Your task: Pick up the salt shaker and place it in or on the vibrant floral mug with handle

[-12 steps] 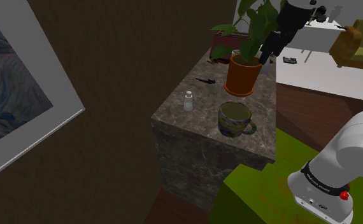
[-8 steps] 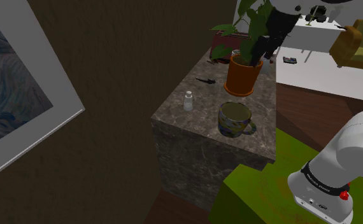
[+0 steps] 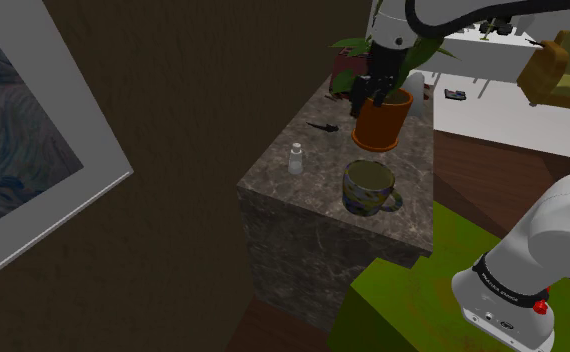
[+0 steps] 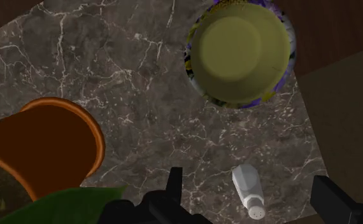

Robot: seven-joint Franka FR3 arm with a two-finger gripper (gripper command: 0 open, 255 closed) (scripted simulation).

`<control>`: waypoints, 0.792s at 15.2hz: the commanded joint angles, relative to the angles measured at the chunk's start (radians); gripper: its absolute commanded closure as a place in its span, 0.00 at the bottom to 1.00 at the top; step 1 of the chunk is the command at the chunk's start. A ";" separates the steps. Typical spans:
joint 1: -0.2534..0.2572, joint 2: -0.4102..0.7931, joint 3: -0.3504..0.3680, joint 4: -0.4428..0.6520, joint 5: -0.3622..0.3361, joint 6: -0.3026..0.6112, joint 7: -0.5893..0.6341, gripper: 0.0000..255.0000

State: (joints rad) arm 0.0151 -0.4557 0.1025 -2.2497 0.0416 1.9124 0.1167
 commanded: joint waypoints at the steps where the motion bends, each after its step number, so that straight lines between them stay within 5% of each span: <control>1: 0.000 0.074 0.005 0.023 0.004 0.042 0.007 0.00; 12: 0.011 0.503 0.035 0.266 0.006 0.171 0.058 0.00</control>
State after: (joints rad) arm 0.0237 0.0007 0.1341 -2.0120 0.0495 2.0689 0.1674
